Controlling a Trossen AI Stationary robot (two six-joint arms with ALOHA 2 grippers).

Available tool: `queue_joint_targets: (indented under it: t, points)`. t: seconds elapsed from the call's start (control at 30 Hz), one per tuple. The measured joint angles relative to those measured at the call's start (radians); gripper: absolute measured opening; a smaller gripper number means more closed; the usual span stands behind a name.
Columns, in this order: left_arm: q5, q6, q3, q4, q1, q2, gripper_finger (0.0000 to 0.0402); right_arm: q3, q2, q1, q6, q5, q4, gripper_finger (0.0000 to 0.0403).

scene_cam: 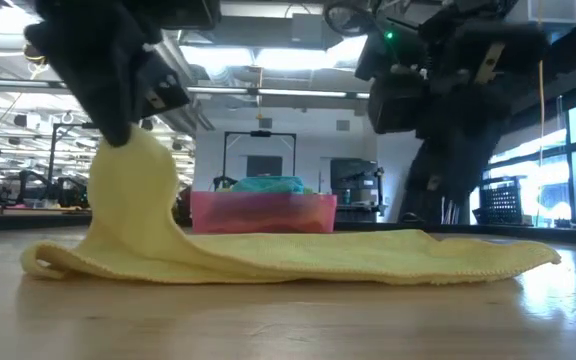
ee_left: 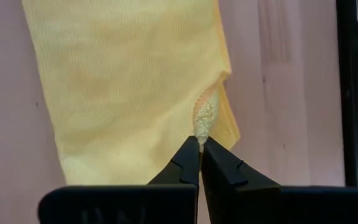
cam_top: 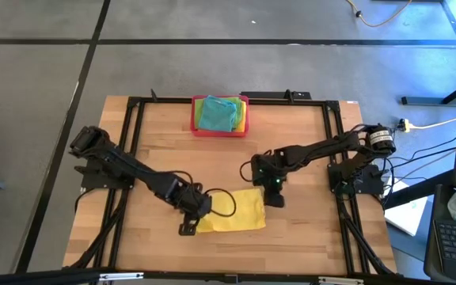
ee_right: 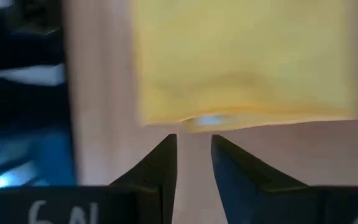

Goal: Fold microfiber towels
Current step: Fold the yellow microfiber cloth

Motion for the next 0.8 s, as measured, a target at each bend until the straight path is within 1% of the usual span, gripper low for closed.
queue_joint_targets:
  t: [0.13, 0.17, 0.2, 0.33, 0.43, 0.53, 0.63, 0.73, 0.8]
  points:
    - [-0.037, -0.039, 0.000, -0.009, -0.027, 0.000, 0.0001, 0.000, 0.000, 0.035, -0.067, -0.190, -0.032, 0.0101]
    - [-0.040, -0.042, 0.000, -0.009, -0.030, 0.000, 0.0000, 0.000, 0.000, 0.049, -0.105, -0.208, -0.038, 0.0101]
    - [-0.043, -0.049, 0.000, -0.010, -0.030, 0.000, 0.0000, 0.000, 0.000, 0.065, -0.136, -0.198, -0.043, 0.0102]
    - [-0.088, -0.095, 0.000, -0.012, -0.028, 0.000, 0.0000, 0.000, 0.001, 0.137, -0.236, -0.033, -0.035, 0.0114]
    - [-0.130, -0.138, 0.000, -0.013, -0.023, -0.011, 0.0000, 0.000, 0.001, 0.190, -0.288, 0.025, 0.018, 0.0134]
    - [-0.179, -0.153, 0.000, -0.015, -0.016, -0.046, 0.0000, 0.000, 0.001, 0.235, -0.281, 0.092, 0.090, 0.0160]
    - [-0.217, -0.142, 0.000, -0.021, -0.011, -0.094, 0.0000, 0.000, 0.001, 0.263, -0.217, 0.224, 0.161, 0.0186]
    - [-0.237, -0.119, 0.000, -0.019, 0.002, -0.142, 0.0000, 0.018, 0.001, 0.269, -0.101, 0.359, 0.187, 0.0205]
    - [-0.242, -0.110, 0.000, -0.028, 0.017, -0.168, 0.0000, 0.046, 0.001, 0.269, -0.011, 0.453, 0.205, 0.0210]
